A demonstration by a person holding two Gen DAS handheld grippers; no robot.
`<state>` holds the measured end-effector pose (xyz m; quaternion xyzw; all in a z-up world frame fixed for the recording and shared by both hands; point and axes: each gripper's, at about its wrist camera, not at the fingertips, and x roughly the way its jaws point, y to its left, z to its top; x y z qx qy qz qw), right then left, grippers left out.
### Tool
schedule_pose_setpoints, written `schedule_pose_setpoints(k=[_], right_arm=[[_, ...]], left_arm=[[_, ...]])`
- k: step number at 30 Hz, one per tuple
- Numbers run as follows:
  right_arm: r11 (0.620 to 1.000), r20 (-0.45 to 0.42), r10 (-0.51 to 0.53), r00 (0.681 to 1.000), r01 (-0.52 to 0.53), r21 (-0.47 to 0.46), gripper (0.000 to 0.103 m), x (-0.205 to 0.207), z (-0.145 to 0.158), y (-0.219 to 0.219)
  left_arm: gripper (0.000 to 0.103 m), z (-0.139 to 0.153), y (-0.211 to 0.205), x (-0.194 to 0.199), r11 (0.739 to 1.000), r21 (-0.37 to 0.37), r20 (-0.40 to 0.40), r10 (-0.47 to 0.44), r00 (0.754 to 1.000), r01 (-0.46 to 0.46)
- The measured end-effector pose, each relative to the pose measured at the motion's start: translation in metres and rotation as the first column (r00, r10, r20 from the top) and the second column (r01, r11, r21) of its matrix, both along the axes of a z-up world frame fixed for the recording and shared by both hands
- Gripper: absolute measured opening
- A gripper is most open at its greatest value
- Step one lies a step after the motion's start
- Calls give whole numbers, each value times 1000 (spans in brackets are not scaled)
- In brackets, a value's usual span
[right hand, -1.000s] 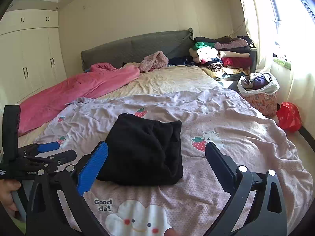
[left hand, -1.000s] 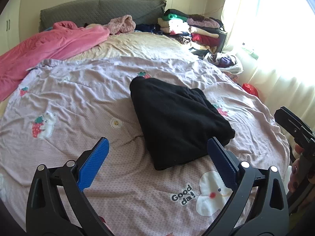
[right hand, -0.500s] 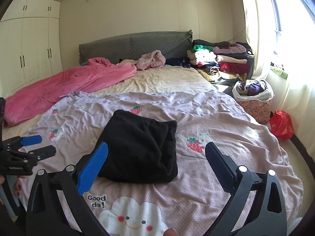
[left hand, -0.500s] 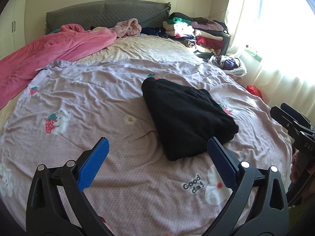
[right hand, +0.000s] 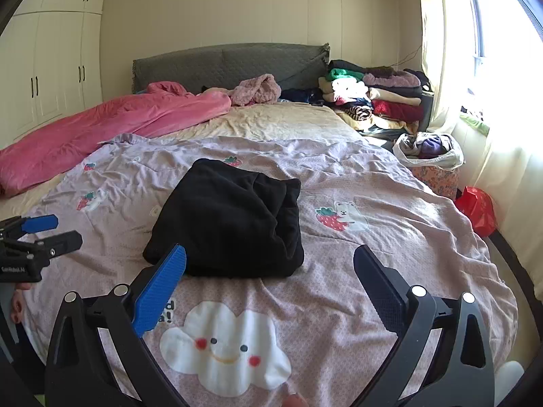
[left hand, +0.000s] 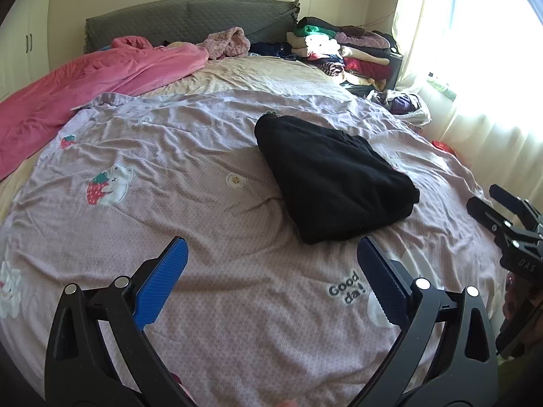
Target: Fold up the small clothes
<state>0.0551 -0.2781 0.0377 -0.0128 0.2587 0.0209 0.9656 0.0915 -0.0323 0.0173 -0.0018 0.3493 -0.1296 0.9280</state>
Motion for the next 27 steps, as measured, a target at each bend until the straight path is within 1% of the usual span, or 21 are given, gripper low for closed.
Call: schedule_pose_setpoints(k=[4,8,12,16,19,27], right_arm=[[1000,15,-11,1000,11,-17,99,-12,-4,4],[1000,12,-22,1000,22,-12,99,-23,-11,7],[1000,-41,-26,999,26,0,99,-26,-24,10],[999,-109,-41,993,42,11,99,-23,-41,11],[999,-125,-41,991,45,23,99,-23,-47,12],[999,-117,-41,992,43,17,99,-26,-45,11]], left_arm=[[94,-10,3,-15,1000,4,0,4,1000,-4],[94,-20,6,-23,1000,5,-13,1,1000,-1],[94,-30,11,-27,1000,-15,-37,13,999,-13],[94,-38,12,-27,1000,-13,-58,19,998,-20],[94,-37,13,-28,1000,-16,-56,21,998,-22],[94,-36,13,-30,1000,-13,-52,24,998,-24]])
